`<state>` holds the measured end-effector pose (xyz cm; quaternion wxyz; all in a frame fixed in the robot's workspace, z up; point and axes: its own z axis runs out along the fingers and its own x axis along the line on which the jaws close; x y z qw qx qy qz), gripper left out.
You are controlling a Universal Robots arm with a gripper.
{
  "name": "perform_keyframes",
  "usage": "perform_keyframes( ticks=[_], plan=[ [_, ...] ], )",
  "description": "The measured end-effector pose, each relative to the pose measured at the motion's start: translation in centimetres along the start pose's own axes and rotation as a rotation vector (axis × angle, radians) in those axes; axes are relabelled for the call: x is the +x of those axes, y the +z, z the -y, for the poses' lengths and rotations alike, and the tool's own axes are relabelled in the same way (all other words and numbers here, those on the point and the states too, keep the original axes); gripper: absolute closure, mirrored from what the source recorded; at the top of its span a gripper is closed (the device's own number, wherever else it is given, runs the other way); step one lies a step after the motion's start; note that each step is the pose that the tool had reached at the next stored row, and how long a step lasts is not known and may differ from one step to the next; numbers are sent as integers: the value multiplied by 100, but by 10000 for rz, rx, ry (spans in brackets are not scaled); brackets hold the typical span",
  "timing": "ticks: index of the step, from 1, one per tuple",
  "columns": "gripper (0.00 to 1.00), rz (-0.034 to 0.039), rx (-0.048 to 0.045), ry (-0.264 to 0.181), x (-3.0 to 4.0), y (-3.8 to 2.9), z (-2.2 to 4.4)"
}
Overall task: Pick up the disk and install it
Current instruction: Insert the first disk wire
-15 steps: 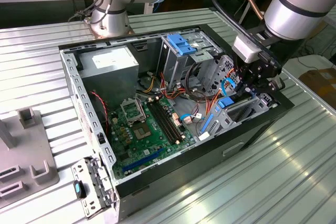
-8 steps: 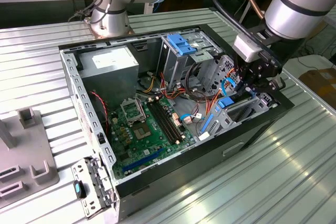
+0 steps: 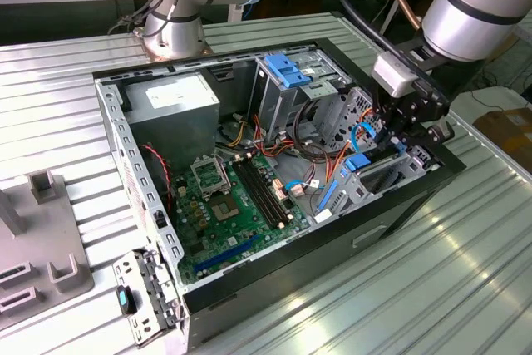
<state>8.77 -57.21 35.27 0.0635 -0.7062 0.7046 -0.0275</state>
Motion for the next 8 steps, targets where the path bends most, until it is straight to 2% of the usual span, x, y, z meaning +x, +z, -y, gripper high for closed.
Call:
perform_keyframes(
  ticks=[2, 3, 8],
  plan=[
    [84, 1, 0, 0, 0, 1, 7],
    [84, 11, -4, -78, -35, 15, 2],
    [84, -6, -5, -88, -34, 38, -31]
  ],
)
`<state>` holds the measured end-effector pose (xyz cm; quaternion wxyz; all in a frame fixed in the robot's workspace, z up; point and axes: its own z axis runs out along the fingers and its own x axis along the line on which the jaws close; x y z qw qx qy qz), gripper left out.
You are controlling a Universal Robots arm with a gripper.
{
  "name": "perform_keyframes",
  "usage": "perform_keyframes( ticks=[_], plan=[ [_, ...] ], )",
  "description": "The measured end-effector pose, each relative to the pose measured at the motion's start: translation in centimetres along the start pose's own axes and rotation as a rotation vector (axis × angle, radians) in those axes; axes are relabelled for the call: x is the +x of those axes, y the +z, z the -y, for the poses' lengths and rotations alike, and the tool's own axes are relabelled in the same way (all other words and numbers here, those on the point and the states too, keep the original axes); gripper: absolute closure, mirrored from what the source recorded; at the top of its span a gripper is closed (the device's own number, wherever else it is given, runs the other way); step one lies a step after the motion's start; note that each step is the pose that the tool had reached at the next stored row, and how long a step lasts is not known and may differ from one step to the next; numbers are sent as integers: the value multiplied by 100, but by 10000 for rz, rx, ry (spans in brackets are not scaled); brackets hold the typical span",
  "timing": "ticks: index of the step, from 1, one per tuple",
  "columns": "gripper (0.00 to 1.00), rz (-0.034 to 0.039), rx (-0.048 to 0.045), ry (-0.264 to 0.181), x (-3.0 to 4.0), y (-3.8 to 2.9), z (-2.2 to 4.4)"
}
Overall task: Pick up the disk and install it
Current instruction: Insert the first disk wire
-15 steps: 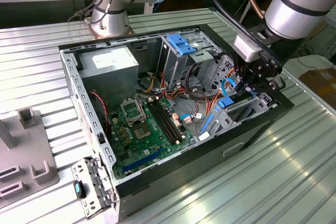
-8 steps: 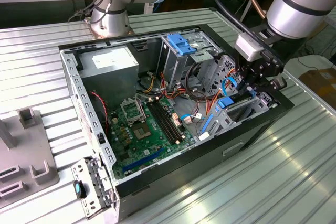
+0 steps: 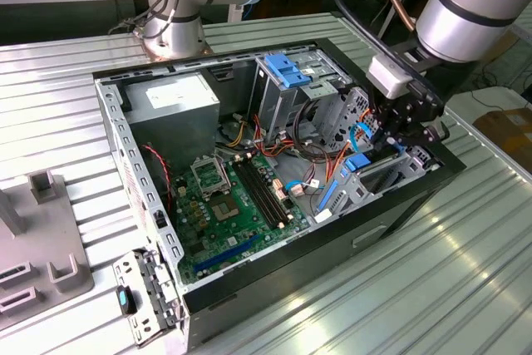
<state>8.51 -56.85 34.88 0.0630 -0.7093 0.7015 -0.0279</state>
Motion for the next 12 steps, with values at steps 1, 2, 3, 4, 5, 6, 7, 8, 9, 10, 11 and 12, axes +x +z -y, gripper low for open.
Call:
perform_keyframes(
  ticks=[1, 2, 3, 4, 5, 6, 7, 8, 9, 10, 11, 12],
  plan=[
    [84, 0, 0, -1, 0, 1, 0],
    [84, 1, 0, 1, 0, 1, -1],
    [84, 5, 1, 1, 0, 10, -2],
    [84, 1, 0, 1, 1, 14, -3],
    [84, 0, 0, 1, 1, 18, -3],
    [84, 0, 0, 1, 1, 21, -4],
    [84, 1, 0, 1, 1, 26, -4],
    [84, -2, 0, 1, 1, 30, -5],
    [84, -4, 0, 0, 2, 37, -6],
    [84, -10, -1, 0, 2, 40, -6],
    [84, -16, -1, -1, 2, 41, -7],
    [84, -24, 0, -2, 2, 41, -7]
  ],
)
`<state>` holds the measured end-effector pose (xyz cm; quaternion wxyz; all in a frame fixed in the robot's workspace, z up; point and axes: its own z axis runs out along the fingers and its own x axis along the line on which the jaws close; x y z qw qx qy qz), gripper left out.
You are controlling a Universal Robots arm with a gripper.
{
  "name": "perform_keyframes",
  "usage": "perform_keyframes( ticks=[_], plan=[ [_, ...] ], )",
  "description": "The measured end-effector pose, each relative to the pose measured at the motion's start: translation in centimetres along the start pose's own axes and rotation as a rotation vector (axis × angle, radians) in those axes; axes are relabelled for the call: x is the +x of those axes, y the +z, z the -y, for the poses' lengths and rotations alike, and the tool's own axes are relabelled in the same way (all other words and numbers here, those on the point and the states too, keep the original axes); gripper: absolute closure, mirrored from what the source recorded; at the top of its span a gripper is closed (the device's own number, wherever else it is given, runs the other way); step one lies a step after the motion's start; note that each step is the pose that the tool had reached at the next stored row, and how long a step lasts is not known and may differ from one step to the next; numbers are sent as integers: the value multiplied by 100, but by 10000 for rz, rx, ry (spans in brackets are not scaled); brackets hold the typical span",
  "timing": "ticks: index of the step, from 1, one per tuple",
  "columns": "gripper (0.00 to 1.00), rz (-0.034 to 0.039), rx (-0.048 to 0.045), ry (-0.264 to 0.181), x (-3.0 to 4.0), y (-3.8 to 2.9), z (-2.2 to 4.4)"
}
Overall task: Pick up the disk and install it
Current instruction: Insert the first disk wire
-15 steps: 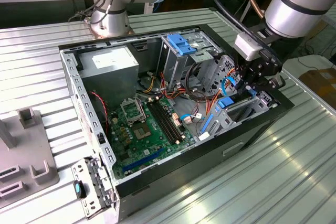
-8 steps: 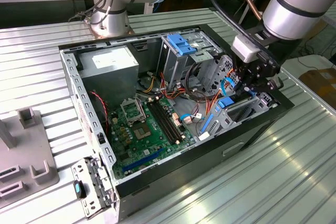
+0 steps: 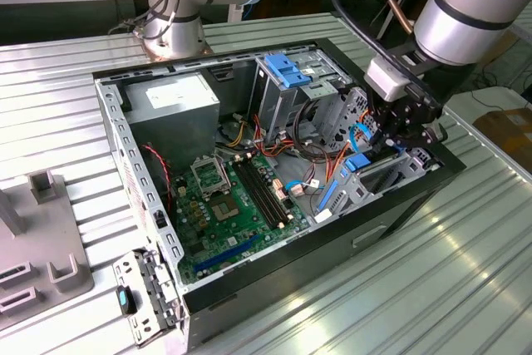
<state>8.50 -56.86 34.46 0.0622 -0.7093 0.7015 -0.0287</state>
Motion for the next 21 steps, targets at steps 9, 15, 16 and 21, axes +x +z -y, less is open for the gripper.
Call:
perform_keyframes(
  ticks=[9, 15, 16, 21],
  plan=[
    [84, -49, -1, -6, 5, -7, 1],
    [84, -56, -1, -7, 11, 23, -3],
    [84, -58, -1, -8, 12, 29, -4],
    [84, -62, -1, -8, 21, 56, -8]
  ],
)
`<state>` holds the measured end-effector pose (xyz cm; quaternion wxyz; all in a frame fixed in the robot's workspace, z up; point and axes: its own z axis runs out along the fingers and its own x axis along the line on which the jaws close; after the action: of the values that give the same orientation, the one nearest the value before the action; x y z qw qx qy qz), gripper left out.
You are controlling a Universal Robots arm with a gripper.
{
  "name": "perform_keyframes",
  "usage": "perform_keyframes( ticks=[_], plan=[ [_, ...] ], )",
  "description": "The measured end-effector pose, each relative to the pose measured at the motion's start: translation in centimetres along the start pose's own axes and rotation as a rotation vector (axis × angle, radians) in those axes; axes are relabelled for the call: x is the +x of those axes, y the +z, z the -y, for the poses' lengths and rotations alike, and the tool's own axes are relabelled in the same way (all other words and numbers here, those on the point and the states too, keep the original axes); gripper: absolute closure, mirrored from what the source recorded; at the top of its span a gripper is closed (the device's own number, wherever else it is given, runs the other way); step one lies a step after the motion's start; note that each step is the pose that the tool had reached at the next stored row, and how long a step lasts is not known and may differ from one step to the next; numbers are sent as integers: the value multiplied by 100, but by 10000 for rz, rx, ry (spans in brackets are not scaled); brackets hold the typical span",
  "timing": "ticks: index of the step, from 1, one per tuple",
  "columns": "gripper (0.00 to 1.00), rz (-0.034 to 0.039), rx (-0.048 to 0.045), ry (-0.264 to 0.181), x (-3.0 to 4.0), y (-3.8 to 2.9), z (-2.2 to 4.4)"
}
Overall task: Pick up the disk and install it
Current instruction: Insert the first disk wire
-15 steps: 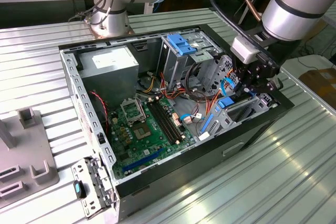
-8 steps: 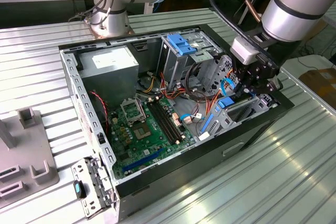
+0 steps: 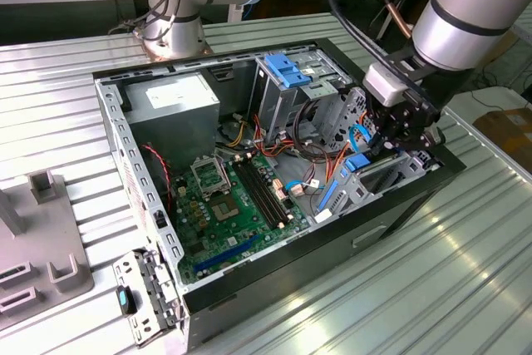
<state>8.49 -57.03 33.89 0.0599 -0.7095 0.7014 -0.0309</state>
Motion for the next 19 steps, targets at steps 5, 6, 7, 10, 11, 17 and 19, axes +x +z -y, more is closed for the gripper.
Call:
perform_keyframes(
  ticks=[5, 6, 7, 10, 11, 17, 19],
  plan=[
    [84, 11, 2, 1, 3, 26, -3],
    [52, -2, 1, 0, -3, -45, 6],
    [52, -2, 1, -1, -20, -112, 15],
    [52, -1, 1, 0, -61, -216, 29],
    [52, -2, 1, 0, -75, -252, 34],
    [52, -1, 1, 0, -150, -394, 53],
    [52, -3, 1, -2, -154, -395, 55]
  ],
)
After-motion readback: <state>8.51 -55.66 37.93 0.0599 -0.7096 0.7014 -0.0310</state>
